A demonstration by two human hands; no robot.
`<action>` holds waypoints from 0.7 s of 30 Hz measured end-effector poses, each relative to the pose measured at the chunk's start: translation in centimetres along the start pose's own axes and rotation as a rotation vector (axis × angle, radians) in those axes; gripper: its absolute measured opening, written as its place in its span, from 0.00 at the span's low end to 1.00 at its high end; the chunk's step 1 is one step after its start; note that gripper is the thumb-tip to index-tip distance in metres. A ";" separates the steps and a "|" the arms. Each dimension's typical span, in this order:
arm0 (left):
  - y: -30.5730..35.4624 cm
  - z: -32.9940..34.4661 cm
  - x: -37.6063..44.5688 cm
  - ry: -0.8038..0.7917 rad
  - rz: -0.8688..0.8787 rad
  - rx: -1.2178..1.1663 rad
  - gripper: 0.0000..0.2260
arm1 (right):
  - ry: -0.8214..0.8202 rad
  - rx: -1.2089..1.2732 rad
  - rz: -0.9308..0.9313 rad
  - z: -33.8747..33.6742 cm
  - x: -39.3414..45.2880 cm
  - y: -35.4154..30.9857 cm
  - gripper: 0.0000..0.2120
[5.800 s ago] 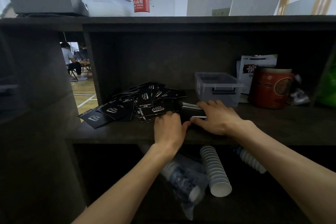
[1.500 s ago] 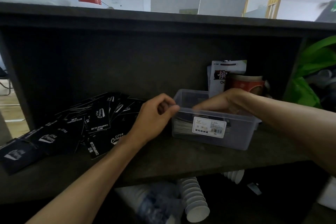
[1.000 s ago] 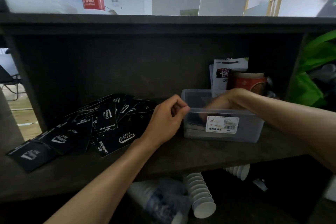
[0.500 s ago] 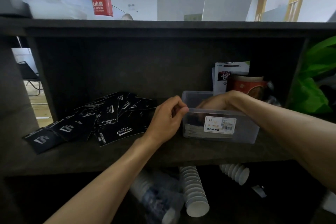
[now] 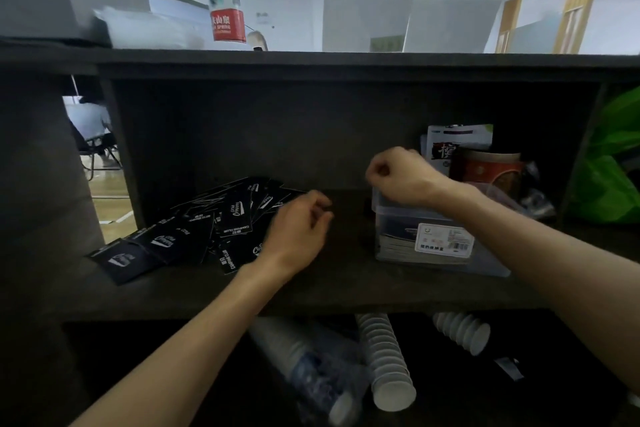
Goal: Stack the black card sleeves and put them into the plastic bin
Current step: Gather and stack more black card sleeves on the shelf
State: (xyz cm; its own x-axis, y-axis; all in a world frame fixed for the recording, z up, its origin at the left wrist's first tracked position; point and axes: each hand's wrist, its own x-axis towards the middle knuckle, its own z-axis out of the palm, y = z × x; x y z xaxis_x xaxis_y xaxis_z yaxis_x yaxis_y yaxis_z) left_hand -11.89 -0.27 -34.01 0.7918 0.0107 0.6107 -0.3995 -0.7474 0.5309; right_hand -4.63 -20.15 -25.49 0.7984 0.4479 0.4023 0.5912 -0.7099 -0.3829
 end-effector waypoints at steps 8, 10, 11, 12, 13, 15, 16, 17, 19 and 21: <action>-8.2 -7.3 -3.0 -0.277 -0.353 0.693 0.24 | -0.186 0.058 0.049 9.8 -3.2 -5.4 0.07; -8.7 -7.3 -2.8 -0.287 -0.359 0.686 0.24 | -0.144 0.090 0.125 11.6 -3.6 -4.5 0.05; -8.9 -7.3 -2.6 -0.277 -0.351 0.675 0.24 | -0.107 0.104 0.160 12.0 -3.6 -4.0 0.05; -8.9 -7.4 -2.5 -0.270 -0.338 0.664 0.23 | -0.064 0.113 0.198 12.1 -3.6 -3.5 0.04; -8.9 -7.4 -2.5 -0.270 -0.326 0.654 0.22 | -0.026 0.113 0.237 12.2 -3.5 -3.0 0.04; -8.9 -7.3 -2.5 -0.266 -0.308 0.645 0.21 | 0.004 0.080 0.300 12.1 -3.1 -2.4 0.04; -8.8 -7.3 -2.5 -0.267 -0.310 0.653 0.22 | 0.001 0.058 0.320 12.1 -3.0 -2.4 0.04; -8.8 -7.4 -2.6 -0.272 -0.323 0.667 0.23 | 0.003 0.043 0.328 12.3 -2.8 -2.5 0.04; -8.8 -7.6 -2.6 -0.288 -0.351 0.688 0.26 | 0.018 0.068 0.297 12.7 -2.8 -2.8 0.03; -8.9 -7.9 -2.8 -0.276 -0.345 0.701 0.27 | 0.002 0.115 0.226 13.3 -2.9 -3.1 0.05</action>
State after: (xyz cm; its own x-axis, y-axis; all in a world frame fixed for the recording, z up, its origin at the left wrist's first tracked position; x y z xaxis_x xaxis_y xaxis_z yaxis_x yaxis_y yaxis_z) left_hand -14.26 11.62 -35.81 0.9386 0.2197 0.2662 0.1948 -0.9739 0.1169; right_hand -7.23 -11.99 -36.54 0.9116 0.2836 0.2978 0.4070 -0.7251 -0.5554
